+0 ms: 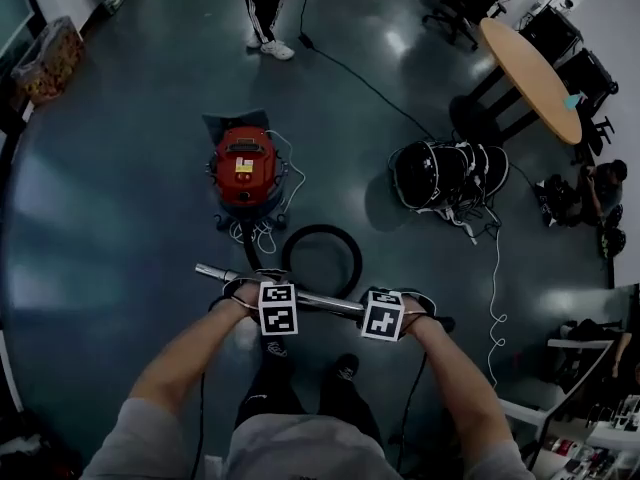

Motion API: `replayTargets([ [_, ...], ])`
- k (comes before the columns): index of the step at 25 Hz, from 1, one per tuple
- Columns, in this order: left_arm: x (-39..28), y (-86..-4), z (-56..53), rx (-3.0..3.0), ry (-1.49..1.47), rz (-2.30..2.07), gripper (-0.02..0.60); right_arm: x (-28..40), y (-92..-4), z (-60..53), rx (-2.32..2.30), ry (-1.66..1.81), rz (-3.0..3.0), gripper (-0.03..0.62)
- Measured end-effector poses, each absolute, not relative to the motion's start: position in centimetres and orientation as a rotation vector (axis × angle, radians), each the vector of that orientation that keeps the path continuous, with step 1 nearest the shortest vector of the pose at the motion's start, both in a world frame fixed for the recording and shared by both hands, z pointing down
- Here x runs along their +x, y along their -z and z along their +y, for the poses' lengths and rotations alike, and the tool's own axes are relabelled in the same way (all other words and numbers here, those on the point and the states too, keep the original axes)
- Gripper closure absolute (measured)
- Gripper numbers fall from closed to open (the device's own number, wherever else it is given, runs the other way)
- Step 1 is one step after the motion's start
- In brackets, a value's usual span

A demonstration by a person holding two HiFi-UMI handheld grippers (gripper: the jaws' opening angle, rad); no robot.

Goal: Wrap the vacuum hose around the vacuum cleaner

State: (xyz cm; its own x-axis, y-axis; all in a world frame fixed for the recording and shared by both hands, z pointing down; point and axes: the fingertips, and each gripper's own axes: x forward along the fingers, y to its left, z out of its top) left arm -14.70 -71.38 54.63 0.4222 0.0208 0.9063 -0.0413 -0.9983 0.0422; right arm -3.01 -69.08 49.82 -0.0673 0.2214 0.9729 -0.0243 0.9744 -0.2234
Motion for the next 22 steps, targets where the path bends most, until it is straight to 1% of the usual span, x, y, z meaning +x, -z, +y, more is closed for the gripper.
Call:
replayTargets([
  [3, -15.3, -55.1, -70.9, 2.596, -1.556, -0.087, 0.407, -4.0, -50.6, -70.5, -0.159, -0.196, -1.650, 0.431],
  [7, -16.0, -55.6, -70.8, 2.565, -1.481, -0.171, 0.411, -4.7, -51.7, -72.3, -0.187, -0.093, -1.665, 0.430],
  [12, -14.7, -55.8, -71.3, 2.490, -1.453, -0.304, 0.413, -3.5, -51.6, -75.3, -0.193, 0.053, -1.685, 0.427],
  [15, -12.5, -56.0, -71.2, 2.433, -1.444, -0.388, 0.414, -1.3, -51.7, -77.0, -0.152, 0.142, -1.700, 0.396],
  [16, -11.6, -56.2, -71.0, 2.407, -1.431, -0.422, 0.414, -0.2, -51.5, -77.8, -0.127, 0.178, -1.705, 0.360],
  [17, -10.7, -56.5, -70.9, 2.380, -1.411, -0.463, 0.414, 0.9, -51.1, -78.7, -0.105, 0.214, -1.710, 0.341],
  [22, -6.1, -59.8, -70.8, 2.256, -1.267, -0.672, 0.416, 4.0, -50.9, -82.0, 0.066, 0.255, -1.834, 0.341],
])
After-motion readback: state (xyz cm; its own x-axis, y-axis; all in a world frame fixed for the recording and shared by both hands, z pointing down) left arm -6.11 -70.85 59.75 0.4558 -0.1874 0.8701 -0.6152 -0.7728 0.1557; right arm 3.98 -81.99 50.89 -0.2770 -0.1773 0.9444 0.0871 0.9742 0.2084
